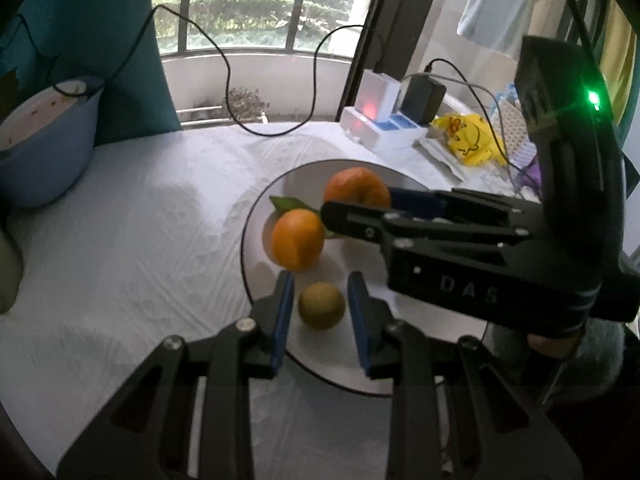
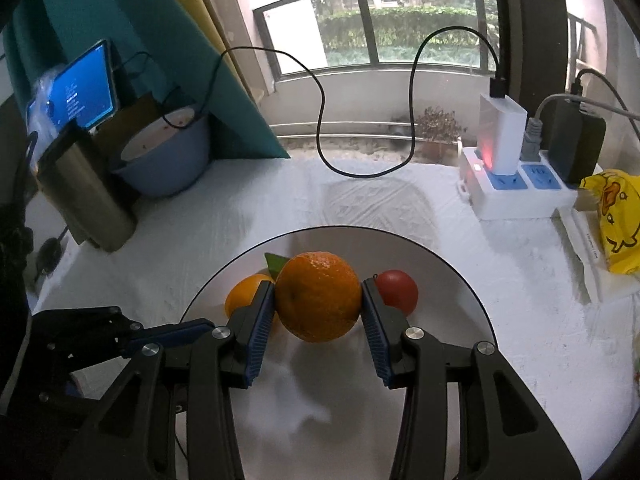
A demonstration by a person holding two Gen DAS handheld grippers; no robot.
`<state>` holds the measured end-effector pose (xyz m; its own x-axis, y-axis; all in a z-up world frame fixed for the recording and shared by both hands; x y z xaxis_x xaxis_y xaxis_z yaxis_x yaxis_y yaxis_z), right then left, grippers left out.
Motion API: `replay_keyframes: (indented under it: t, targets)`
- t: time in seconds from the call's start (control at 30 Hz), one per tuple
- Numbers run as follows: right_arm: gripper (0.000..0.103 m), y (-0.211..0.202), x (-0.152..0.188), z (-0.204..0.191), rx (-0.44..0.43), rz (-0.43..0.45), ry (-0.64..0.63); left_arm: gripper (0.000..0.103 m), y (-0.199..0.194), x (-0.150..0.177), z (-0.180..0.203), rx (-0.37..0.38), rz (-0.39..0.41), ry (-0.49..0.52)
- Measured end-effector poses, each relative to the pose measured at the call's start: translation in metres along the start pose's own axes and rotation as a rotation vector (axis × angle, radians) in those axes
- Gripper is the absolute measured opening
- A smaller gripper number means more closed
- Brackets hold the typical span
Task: Organize fruits
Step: 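Carry the kiwi and the large orange in both grippers onto the plate, then open both grippers to release the kiwi and large orange on the plate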
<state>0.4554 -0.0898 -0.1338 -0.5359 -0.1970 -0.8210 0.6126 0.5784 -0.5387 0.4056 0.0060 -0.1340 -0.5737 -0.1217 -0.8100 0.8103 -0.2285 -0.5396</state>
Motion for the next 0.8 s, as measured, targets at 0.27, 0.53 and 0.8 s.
replay_keyframes:
  t: [0.27,0.53,0.8]
  targets:
    - [0.048,-0.005,-0.003,0.002,0.037,0.006,0.005,0.029,-0.006,-0.001,0.002,-0.009,0.009,0.000]
    - [0.048,-0.039,-0.011,0.003,0.063,0.050,-0.001,0.031,-0.029,-0.006,0.011,-0.006,0.051,0.010]
    - [0.048,-0.079,-0.009,-0.005,0.090,0.080,-0.011,0.035,-0.061,-0.013,0.019,-0.009,0.116,0.007]
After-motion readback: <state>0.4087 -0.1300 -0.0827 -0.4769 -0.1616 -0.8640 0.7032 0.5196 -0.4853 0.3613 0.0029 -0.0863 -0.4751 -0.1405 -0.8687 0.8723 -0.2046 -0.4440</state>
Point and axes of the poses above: each gripper's, at about its wrist camera, not at the fingertips, and y roughly the way its jaws point, z to its right, x to its underside, the point moved 4 cm from there along y, roughly the way its jaws point, and after that the axes turned 15 degrees about z, right-handed, at the moved point
